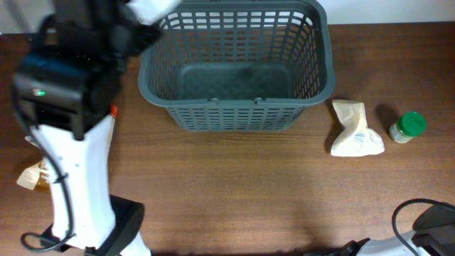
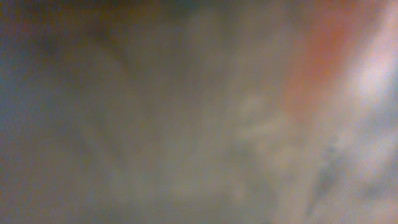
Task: Pack container
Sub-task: 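Lift the multipack and lower it into the basket with left gripper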
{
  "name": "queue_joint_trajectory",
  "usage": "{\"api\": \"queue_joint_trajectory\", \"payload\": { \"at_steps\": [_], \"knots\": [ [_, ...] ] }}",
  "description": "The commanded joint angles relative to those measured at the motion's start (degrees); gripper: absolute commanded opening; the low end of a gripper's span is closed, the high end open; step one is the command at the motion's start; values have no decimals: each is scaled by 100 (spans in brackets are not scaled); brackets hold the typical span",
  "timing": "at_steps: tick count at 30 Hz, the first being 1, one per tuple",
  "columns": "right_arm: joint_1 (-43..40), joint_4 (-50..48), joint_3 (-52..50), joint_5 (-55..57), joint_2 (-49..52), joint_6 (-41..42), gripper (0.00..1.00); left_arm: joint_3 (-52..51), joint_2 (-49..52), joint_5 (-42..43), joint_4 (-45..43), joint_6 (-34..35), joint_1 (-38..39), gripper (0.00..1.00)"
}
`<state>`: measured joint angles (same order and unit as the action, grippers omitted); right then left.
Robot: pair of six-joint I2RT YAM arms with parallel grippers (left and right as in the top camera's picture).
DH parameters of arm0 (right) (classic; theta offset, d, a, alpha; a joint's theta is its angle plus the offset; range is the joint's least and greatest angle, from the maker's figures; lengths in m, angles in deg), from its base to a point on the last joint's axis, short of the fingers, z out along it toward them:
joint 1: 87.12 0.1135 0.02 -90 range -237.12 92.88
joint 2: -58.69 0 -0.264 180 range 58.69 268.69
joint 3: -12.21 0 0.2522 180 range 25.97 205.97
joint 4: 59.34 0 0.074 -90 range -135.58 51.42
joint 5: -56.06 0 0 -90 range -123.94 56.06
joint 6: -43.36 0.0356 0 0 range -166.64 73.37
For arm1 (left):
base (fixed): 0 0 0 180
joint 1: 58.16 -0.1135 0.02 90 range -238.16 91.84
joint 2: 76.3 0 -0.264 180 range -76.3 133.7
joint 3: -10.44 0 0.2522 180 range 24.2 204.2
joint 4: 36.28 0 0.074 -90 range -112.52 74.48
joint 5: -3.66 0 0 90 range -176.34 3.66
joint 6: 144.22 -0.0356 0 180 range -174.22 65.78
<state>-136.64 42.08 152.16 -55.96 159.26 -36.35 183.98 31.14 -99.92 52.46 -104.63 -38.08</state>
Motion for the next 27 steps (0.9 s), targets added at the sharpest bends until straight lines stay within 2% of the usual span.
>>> {"api": "queue_joint_trajectory", "payload": {
  "at_steps": [1,4,12,15,18,19,21,24,25,27],
  "knots": [
    [-7,0,7,-22,28,-11,99,-186,564,-37,-420,-1390,431,2],
    [-7,0,7,-22,28,-11,99,-332,1515,-20,-647,-1869,544,2],
    [-7,0,7,-22,28,-11,99,-334,3294,-31,-599,-1864,728,2],
    [-7,0,7,-22,28,-11,99,-339,3543,94,-599,-1862,758,8],
    [-7,0,7,-22,28,-11,99,-365,3582,345,-601,-1808,756,26],
    [-7,0,7,-22,28,-11,99,-365,3560,306,-595,-1539,763,55],
    [-7,0,7,-22,28,-11,99,-363,3392,273,-577,-573,791,99],
    [-7,0,7,-22,28,-11,99,-337,2872,-267,-417,1056,758,99],
    [-7,0,7,-22,28,-11,99,-308,2546,-354,-96,1412,704,99],
    [-7,0,7,-22,28,-11,99,-304,2168,-330,337,1611,627,99]
  ]
}}
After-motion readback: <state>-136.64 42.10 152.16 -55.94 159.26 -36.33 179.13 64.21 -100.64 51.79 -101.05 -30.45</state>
